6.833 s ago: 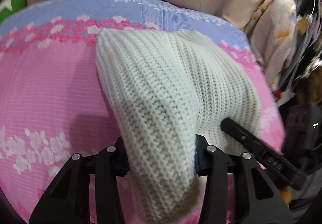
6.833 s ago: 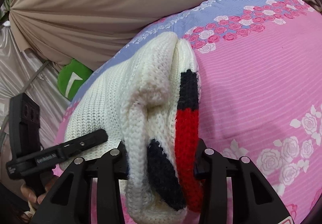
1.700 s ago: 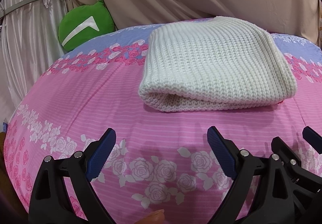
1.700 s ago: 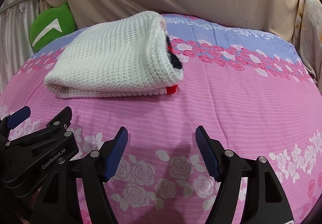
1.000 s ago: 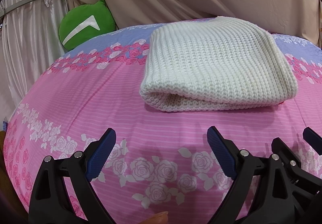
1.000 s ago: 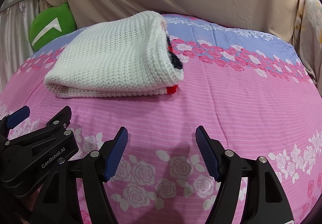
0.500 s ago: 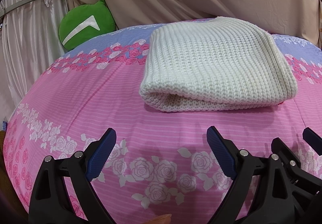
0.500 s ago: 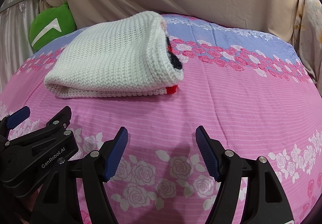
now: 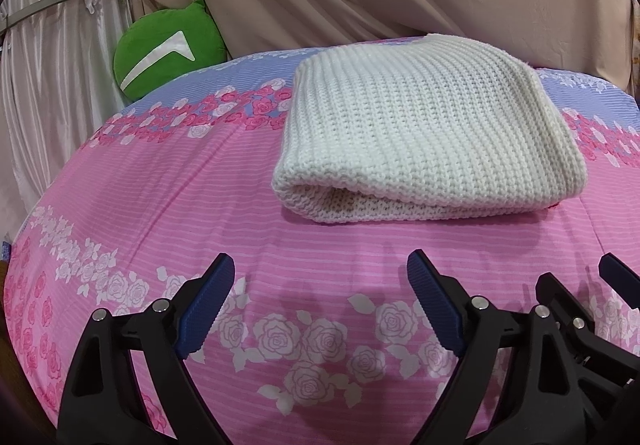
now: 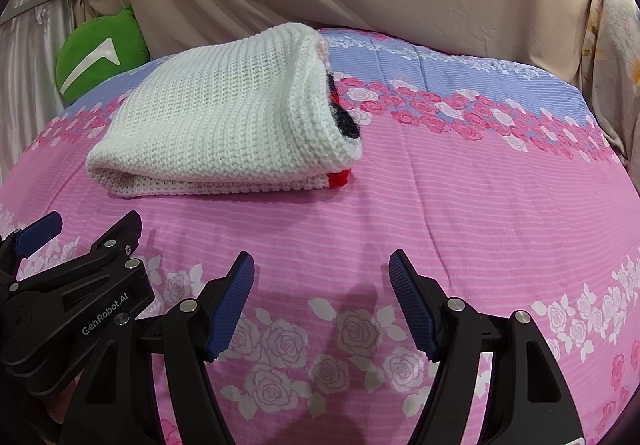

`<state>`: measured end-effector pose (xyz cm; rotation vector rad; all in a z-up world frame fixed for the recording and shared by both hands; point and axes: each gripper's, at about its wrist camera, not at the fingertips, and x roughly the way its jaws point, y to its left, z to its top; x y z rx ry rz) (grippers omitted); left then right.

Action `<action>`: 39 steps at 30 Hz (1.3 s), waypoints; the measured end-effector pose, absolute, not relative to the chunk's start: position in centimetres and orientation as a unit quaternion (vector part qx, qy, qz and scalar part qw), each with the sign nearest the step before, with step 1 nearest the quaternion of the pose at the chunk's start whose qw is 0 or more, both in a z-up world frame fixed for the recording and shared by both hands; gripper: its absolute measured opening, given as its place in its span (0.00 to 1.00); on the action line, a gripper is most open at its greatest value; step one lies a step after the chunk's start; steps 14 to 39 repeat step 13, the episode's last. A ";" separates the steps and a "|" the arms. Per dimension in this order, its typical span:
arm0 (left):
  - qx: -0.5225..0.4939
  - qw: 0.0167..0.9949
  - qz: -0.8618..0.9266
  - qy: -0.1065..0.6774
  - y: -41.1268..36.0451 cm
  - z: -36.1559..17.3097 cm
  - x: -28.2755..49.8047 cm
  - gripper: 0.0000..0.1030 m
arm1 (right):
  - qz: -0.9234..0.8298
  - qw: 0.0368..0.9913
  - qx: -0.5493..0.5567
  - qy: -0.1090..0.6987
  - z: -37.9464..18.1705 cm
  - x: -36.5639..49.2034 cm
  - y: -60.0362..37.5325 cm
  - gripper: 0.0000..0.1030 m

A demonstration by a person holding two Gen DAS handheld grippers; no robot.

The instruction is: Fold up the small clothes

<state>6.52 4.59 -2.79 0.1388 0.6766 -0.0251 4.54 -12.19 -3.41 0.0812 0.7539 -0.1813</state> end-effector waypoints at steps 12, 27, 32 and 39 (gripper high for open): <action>0.068 0.944 -0.007 0.324 4.3 -2.6 6.1 0.77 | -0.105 0.925 0.040 0.363 -3.2 4.4 -11.6 0.67; 0.068 0.944 -0.005 0.323 4.3 -2.6 6.1 0.77 | -0.105 0.925 0.040 0.364 -3.2 4.4 -11.6 0.67; 0.068 0.944 -0.005 0.323 4.3 -2.6 6.1 0.77 | -0.105 0.925 0.040 0.364 -3.2 4.4 -11.6 0.67; 0.068 0.944 -0.005 0.323 4.3 -2.6 6.1 0.77 | -0.105 0.925 0.040 0.364 -3.2 4.4 -11.6 0.67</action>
